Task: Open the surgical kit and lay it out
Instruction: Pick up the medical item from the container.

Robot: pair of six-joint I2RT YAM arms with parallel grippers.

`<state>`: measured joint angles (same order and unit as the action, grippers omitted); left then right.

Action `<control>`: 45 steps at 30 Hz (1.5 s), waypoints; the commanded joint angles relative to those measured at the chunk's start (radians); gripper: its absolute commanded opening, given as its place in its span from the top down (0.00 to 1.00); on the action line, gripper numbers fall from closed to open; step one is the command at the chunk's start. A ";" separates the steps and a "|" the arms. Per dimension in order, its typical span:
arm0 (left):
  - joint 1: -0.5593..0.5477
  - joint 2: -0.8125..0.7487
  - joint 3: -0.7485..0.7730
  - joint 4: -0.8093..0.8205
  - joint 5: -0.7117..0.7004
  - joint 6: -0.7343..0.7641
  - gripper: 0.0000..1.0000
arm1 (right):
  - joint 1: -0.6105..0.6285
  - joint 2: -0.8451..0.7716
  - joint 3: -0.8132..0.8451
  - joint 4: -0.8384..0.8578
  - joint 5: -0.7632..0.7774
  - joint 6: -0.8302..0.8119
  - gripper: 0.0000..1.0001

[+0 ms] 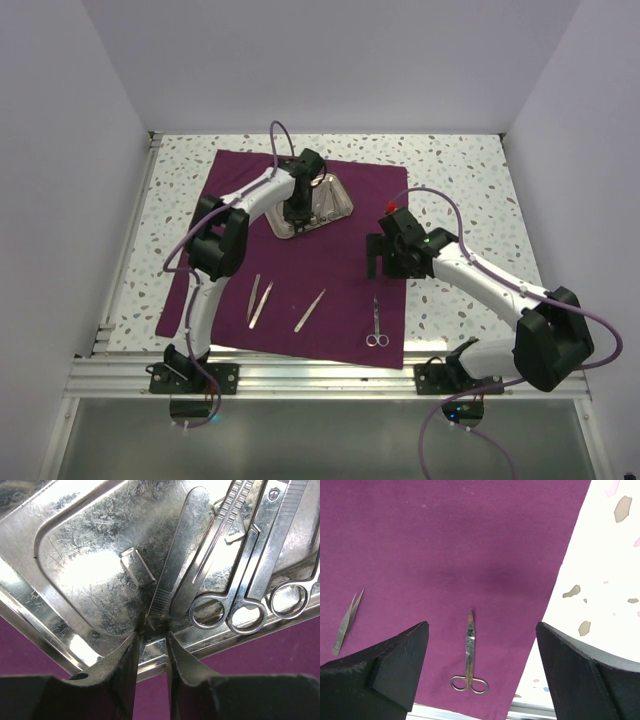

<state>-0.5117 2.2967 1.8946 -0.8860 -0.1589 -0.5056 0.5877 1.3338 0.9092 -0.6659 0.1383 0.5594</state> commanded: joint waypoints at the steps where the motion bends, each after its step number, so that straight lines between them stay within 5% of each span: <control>1: 0.024 0.073 -0.012 -0.028 -0.033 -0.005 0.69 | -0.006 -0.028 0.000 0.011 -0.006 -0.023 0.08; 11: 0.021 0.067 -0.121 0.019 -0.053 -0.010 0.82 | -0.006 -0.024 -0.007 0.017 -0.016 -0.023 0.08; 17: 0.024 0.089 -0.120 0.036 -0.065 0.006 1.00 | -0.008 -0.025 0.002 0.014 -0.006 -0.026 0.08; 33: 0.025 -0.184 -0.098 0.116 0.031 0.121 1.00 | -0.011 -0.139 0.002 -0.031 0.037 -0.021 0.08; 45: -0.033 -0.397 -0.143 0.062 0.056 0.015 1.00 | -0.011 -0.312 0.080 -0.164 0.010 -0.044 0.08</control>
<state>-0.5053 1.9854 1.7721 -0.8017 -0.1169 -0.4416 0.5812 1.0893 0.9249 -0.7650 0.1440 0.5262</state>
